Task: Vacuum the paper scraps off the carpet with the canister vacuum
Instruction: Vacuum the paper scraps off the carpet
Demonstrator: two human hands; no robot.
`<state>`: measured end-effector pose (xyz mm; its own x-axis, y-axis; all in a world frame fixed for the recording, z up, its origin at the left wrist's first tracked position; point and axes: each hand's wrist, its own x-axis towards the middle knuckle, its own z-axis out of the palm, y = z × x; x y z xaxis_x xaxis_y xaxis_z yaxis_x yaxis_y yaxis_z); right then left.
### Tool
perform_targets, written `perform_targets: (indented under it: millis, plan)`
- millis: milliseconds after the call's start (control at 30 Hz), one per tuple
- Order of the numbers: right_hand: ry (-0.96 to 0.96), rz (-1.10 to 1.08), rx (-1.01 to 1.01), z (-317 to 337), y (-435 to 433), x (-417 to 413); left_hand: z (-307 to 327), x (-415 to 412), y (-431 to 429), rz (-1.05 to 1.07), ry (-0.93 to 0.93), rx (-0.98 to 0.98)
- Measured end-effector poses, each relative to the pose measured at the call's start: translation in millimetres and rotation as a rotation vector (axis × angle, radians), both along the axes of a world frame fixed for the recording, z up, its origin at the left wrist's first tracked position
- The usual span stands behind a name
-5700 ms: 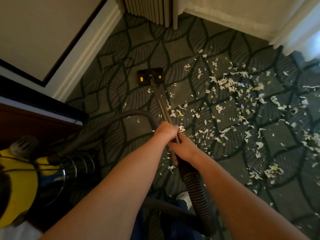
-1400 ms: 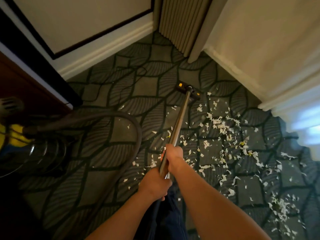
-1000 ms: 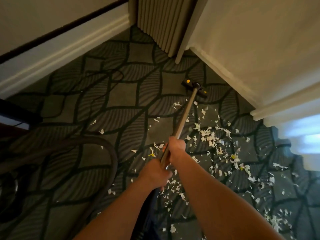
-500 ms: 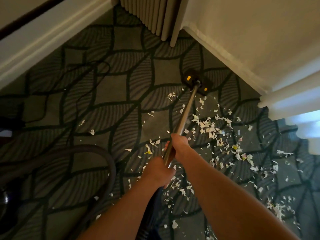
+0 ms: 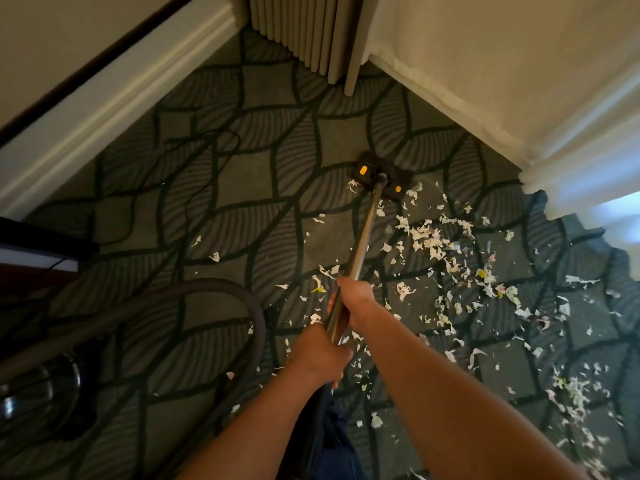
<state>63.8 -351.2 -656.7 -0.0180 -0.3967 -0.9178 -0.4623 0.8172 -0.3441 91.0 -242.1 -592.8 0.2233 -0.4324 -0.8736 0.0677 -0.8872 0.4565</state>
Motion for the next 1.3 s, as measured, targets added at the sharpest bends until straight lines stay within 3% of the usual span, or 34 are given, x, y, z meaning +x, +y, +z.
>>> perform_targets:
  millis: [1300]
  plan:
    - [-0.009, 0.049, 0.048, 23, 266, -17, 32, -15, 261, 0.121, 0.14, 0.104]
